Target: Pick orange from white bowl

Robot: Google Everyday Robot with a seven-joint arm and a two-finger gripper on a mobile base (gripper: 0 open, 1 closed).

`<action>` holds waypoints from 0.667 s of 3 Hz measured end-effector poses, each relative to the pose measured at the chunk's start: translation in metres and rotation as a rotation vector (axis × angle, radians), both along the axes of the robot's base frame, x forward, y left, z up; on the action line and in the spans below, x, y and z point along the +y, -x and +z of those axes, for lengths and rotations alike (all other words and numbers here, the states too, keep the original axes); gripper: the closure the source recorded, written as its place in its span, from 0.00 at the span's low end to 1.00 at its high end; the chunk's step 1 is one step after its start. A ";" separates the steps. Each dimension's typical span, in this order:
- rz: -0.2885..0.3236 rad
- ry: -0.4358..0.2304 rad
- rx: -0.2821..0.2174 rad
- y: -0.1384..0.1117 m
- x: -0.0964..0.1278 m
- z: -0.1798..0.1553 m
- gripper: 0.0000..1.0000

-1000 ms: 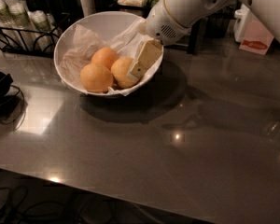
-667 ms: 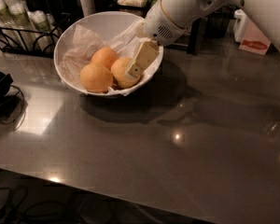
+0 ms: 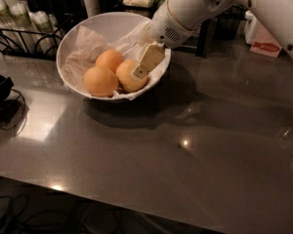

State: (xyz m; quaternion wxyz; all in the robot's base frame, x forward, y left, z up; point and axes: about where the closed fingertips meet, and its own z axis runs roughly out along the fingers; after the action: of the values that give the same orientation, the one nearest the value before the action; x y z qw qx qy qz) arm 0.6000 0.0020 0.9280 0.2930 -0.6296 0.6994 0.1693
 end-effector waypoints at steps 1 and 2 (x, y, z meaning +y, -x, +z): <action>0.000 0.000 0.000 0.000 0.000 0.000 0.17; 0.000 0.000 0.000 0.000 0.000 0.000 0.08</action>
Offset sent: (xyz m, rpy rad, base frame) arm 0.0000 0.0000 0.0000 0.0000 0.0000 0.0000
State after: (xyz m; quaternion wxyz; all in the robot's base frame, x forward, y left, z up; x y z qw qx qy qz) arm 0.6000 0.0020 0.9280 0.2930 -0.6296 0.6993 0.1693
